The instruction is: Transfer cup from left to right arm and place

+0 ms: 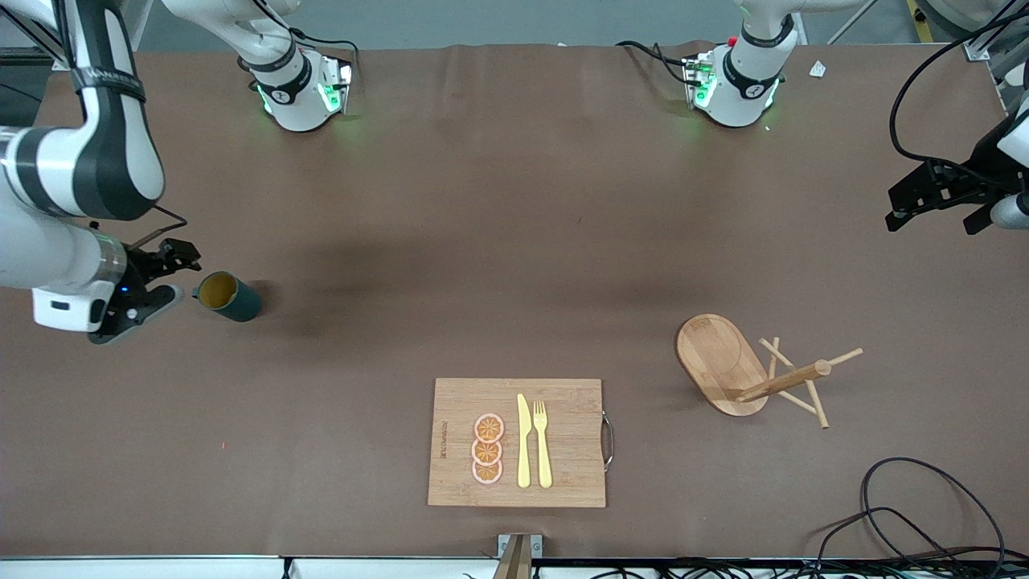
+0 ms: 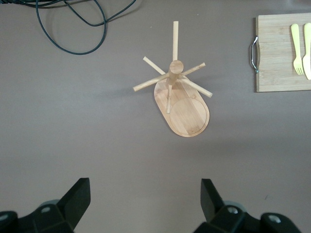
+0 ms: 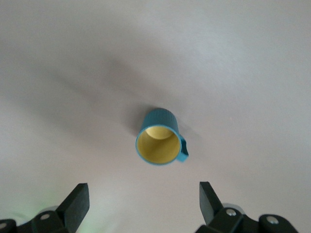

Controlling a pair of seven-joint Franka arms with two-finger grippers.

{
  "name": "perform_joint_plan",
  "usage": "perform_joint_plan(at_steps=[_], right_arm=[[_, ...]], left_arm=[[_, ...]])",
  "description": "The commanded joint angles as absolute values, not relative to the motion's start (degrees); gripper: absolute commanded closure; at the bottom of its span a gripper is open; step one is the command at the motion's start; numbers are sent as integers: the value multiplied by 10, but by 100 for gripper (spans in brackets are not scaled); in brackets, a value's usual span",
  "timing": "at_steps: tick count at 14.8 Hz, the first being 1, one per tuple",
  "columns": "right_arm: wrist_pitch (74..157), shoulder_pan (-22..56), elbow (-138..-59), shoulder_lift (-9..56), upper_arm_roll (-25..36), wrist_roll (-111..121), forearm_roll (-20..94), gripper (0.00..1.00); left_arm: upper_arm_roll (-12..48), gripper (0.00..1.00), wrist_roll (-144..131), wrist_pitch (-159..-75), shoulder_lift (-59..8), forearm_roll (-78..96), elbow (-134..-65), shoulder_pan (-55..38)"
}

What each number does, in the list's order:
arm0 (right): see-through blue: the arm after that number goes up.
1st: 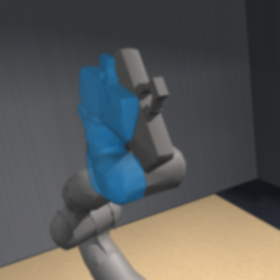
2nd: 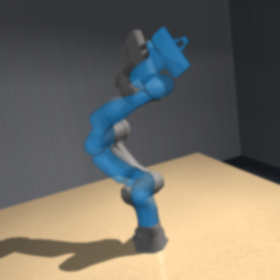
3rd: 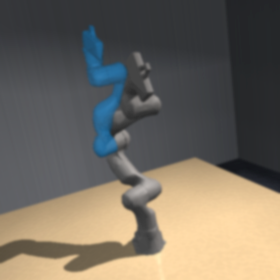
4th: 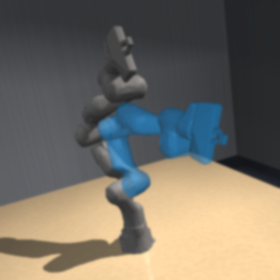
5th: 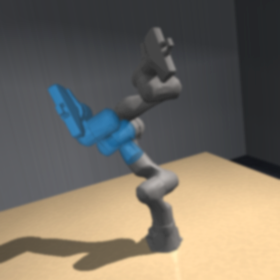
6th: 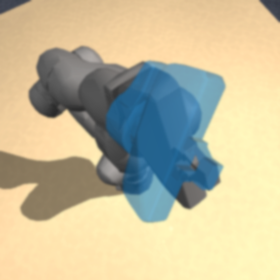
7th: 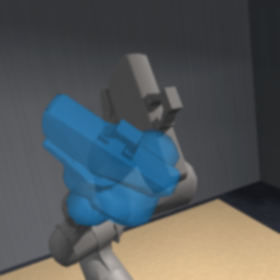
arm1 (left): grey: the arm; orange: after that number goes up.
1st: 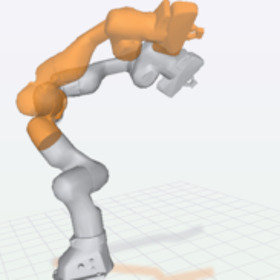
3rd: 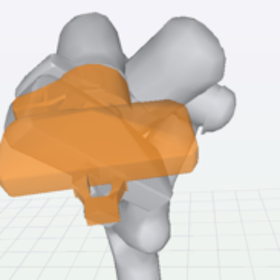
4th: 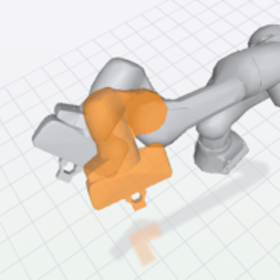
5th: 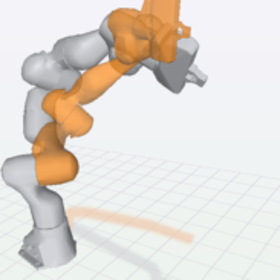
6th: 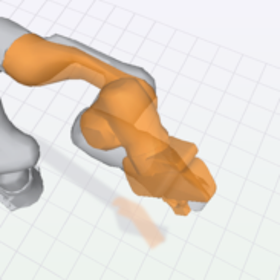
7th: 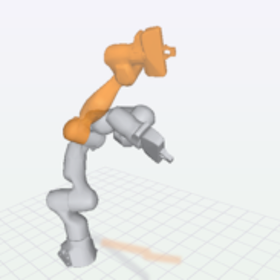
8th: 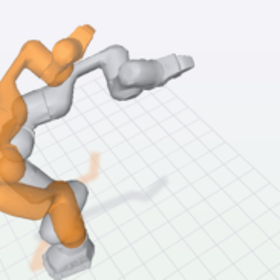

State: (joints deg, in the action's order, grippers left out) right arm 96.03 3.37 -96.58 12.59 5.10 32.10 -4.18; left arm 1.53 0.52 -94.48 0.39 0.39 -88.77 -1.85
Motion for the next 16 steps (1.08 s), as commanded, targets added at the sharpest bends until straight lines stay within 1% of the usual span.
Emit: perform_joint_plan(at_steps=[1,3,6,8,10,13,16], right_arm=[[897,30,-904,126,56,255,-34,0],[866,24,-880,118,57,196,-34,0],[851,19,-872,92,57,99,-33,0],[841,19,-864,91,58,77,-35,0],[839,16,-831,96,57,53,-34,0],[831,22,-818,97,56,-11,-40,0],[831,18,-812,98,55,-11,-36,0]], left_arm=[[16,0,13,-942,-2,3,-875,-20],[16,0,11,-942,-2,3,-875,-20],[17,0,12,-943,-3,4,-875,-18],[16,0,12,-943,-3,4,-875,-19],[16,0,12,-943,-3,4,-875,-19],[16,0,14,-943,-3,4,-875,-18],[16,0,15,-943,-3,4,-875,-18]])
